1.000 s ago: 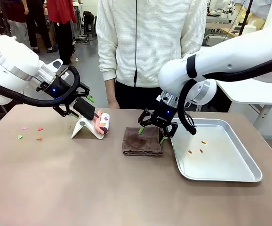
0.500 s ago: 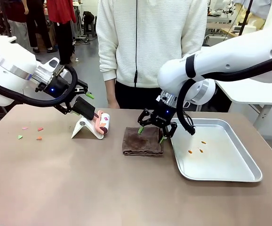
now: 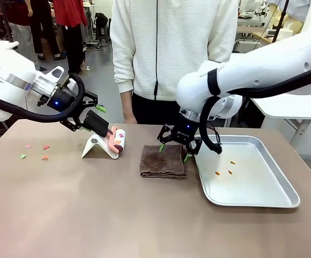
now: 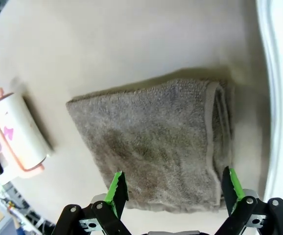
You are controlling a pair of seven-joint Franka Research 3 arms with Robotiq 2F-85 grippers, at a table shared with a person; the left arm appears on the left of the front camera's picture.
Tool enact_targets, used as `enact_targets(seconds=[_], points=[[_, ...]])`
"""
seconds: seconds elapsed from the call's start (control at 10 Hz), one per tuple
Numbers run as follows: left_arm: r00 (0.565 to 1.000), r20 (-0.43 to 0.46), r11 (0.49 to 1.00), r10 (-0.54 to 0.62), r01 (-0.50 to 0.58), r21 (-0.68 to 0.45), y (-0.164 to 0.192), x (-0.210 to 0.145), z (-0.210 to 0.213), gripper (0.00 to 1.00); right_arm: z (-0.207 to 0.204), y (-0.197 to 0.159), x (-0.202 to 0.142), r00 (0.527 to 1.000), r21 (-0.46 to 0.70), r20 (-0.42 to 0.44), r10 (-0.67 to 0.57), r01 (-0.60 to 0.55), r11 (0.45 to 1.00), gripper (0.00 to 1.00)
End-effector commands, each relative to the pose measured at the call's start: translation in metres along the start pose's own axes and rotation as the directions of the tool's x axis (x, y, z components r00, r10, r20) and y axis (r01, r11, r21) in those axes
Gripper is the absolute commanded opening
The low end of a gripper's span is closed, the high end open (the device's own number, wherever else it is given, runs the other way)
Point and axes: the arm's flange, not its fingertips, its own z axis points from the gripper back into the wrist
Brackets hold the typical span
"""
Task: Clean the surface of the table.
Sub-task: Hold the Lint Roller with your left hand and the towel with your right hand.
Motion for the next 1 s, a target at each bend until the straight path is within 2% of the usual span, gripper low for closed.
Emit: enact_targets(seconds=[0.0,0.2,0.3,0.9], points=[[0.999,-0.01,0.999,-0.037,0.037,-0.012,0.001,0.002,0.0,1.0,0.005,0.003,-0.004,0.996,-0.097,0.083,0.041,-0.033,0.995,1.0],[0.998,-0.018,0.998,-0.059,0.058,-0.029,-0.002,-0.001,0.0,1.0,0.002,-0.003,-0.003,0.99,-0.118,0.066,0.127,-0.118,0.986,1.0],[0.997,-0.017,0.997,-0.071,0.071,-0.034,-0.004,-0.001,0.0,1.0,-0.001,-0.005,-0.002,0.987,-0.088,0.04,0.154,-0.15,0.985,1.0],[0.99,-0.033,0.99,-0.14,0.139,-0.015,-0.006,-0.005,0.0,1.0,-0.013,-0.007,0.0,0.985,-0.077,0.058,0.165,-0.16,0.984,1.0]])
